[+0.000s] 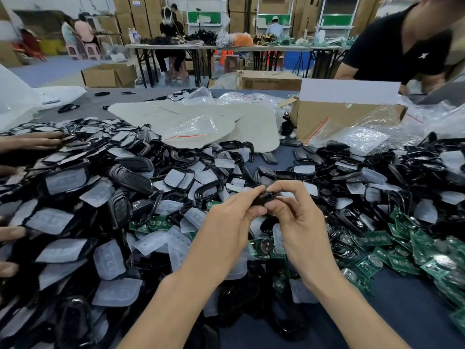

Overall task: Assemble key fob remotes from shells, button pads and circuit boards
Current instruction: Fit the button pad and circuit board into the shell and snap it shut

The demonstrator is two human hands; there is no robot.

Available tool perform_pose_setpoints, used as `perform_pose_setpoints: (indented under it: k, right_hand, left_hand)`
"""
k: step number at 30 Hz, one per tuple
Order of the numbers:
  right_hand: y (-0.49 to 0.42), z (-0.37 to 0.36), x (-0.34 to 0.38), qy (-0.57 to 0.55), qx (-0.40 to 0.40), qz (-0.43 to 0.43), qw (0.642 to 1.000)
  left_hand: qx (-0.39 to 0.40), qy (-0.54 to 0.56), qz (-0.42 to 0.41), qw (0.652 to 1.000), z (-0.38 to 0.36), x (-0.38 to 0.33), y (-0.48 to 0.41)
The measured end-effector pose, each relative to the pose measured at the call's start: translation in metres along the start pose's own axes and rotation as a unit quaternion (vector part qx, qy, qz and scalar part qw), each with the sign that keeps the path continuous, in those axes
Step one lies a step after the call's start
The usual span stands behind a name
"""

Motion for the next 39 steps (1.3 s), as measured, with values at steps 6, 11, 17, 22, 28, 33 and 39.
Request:
perform_pose_setpoints:
  k: [6, 11, 17, 22, 28, 33, 39]
  right_hand:
    - [0.001, -0.001, 0.005, 0.025, -0.024, 0.018, 0.999]
    - [0.001, 0.001, 0.002, 0.013, -0.033, 0.004, 0.999]
    - [-0.003, -0.002, -0.001, -0.049, -0.034, -0.039, 0.997]
    - [-0.002, -0.002, -0.006, -0.064, -0.031, -0.065, 0.995]
    - [-0.002, -0.003, -0.009, -0.093, -0.036, -0.07, 0.993]
    - [-0.004, -0.001, -0.002, -0.119, -0.027, -0.057, 0.991]
    - [0.007, 0.015, 0.005, -0.17, -0.047, -0.081, 0.981]
  left_hand:
    - [-0.021, -0.008, -0.002, 1.0, 0.002, -0.001, 0.005]
    - [-0.033, -0.023, 0.002, 0.999, 0.001, 0.0, 0.009]
    - [-0.074, 0.012, 0.023, 0.997, 0.003, 0.0, 0.005]
    - [-0.059, 0.038, 0.042, 0.997, -0.001, 0.002, 0.008]
    - [-0.071, 0.058, 0.085, 0.992, -0.006, 0.012, 0.01]
    - [-0.056, 0.147, 0.097, 0.983, -0.004, 0.009, 0.005]
    - [-0.073, 0.279, 0.122, 0.95, -0.007, -0.011, 0.002]
Point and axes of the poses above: each hand's wrist, its own y-axis away from the middle knuckle, its own z-axis out of the back of the hand, x = y × z, the point moved 5 cm from there along -y, towards the middle knuckle, and after that the axes turned 7 degrees about y, right-handed, at the moved point
